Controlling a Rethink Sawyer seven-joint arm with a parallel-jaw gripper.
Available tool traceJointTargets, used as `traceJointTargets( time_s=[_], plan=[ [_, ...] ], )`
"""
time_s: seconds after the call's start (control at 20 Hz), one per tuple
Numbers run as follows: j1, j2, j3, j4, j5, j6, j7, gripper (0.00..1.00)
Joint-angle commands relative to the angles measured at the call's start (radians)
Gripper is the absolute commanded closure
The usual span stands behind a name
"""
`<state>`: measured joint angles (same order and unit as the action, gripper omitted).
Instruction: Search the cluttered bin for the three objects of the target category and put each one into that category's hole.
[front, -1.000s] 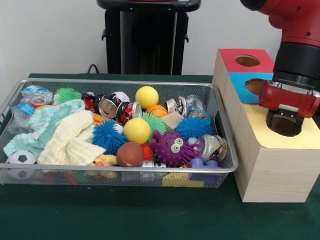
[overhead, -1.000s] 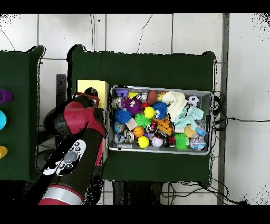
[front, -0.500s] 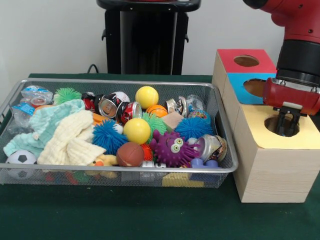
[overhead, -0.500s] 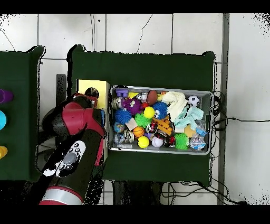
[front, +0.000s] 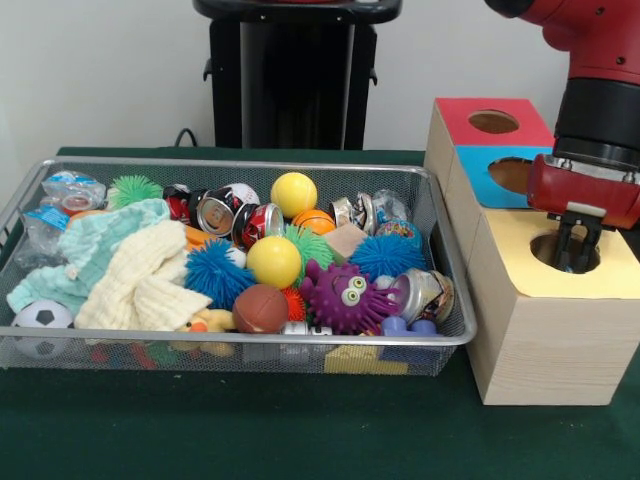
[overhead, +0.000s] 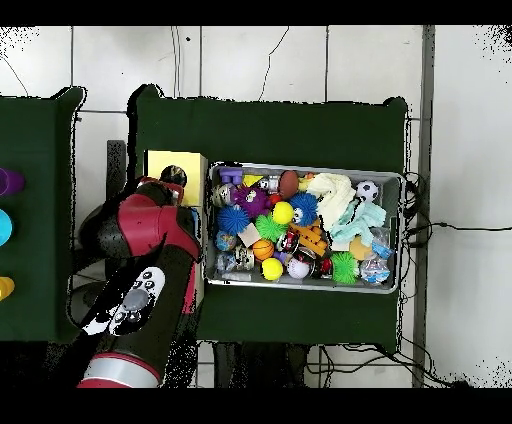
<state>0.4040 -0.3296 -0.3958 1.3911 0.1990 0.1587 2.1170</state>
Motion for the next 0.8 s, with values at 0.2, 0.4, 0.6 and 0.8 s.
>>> traceJointTargets(
  time_s=[0.2, 0.4, 0.6, 0.8],
  plan=[
    [-0.010, -0.008, 0.134, 0.065, 0.010, 0.139, 0.115, 1.00],
    [-0.008, -0.012, 0.133, 0.069, 0.013, 0.142, 0.122, 0.00],
    [-0.014, -0.016, 0.140, 0.070, 0.016, 0.154, 0.122, 0.00],
    [-0.022, -0.020, 0.151, 0.071, 0.015, 0.153, 0.116, 0.00]
  ],
)
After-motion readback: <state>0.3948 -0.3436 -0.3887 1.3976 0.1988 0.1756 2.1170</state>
